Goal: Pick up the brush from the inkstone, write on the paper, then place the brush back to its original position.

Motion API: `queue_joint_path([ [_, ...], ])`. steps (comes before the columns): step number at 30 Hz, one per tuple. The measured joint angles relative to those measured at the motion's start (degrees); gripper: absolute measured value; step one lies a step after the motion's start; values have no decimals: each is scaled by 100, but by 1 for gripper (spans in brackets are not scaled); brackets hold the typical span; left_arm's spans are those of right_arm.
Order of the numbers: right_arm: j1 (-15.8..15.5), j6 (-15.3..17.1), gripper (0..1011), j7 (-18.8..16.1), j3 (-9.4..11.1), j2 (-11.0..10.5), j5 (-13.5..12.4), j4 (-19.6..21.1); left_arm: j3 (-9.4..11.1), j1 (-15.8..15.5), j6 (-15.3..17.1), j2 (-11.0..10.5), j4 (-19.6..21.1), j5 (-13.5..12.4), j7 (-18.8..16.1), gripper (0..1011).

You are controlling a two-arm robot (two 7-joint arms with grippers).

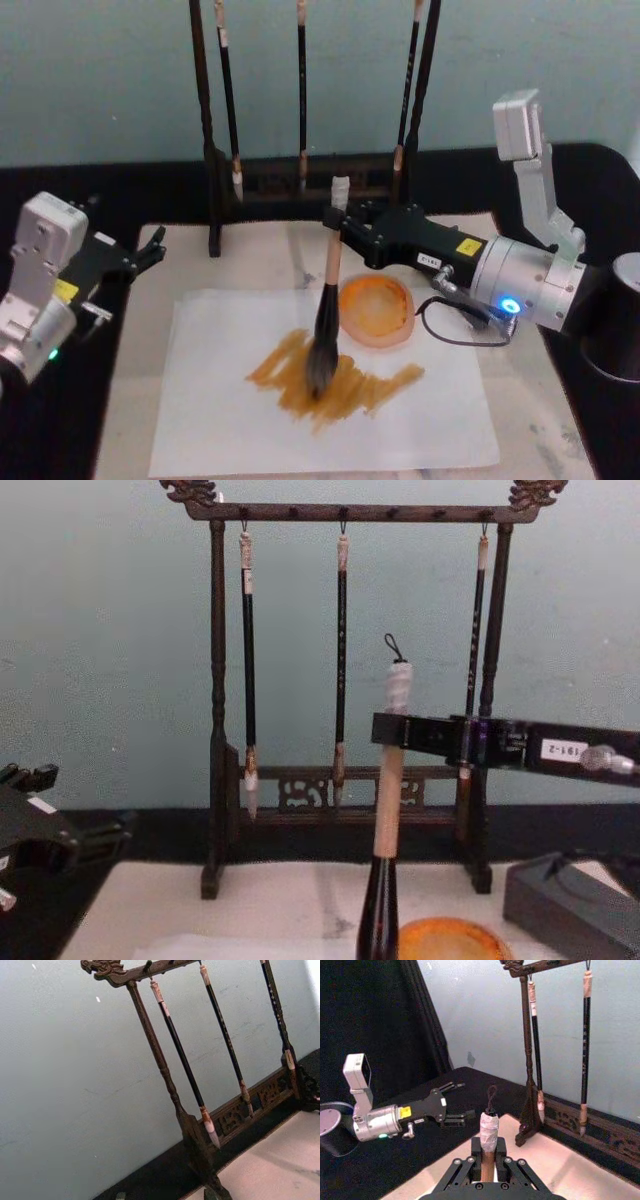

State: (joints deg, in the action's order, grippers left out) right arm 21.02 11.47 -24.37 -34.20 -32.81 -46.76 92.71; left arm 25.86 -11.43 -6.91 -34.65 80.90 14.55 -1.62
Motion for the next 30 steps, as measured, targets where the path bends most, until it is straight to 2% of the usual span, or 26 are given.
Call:
queue_joint_path([
  [11, -19, -31, 168, 42, 141, 67, 249, -86, 0, 0, 0, 0, 0, 0, 0, 1010],
  [20, -37, -202, 168, 133, 207, 99, 675, -185, 0, 0, 0, 0, 0, 0, 0, 1010],
  [30, -102, -208, 168, 125, 325, 187, 805, -215, 0, 0, 0, 0, 0, 0, 0, 1010],
])
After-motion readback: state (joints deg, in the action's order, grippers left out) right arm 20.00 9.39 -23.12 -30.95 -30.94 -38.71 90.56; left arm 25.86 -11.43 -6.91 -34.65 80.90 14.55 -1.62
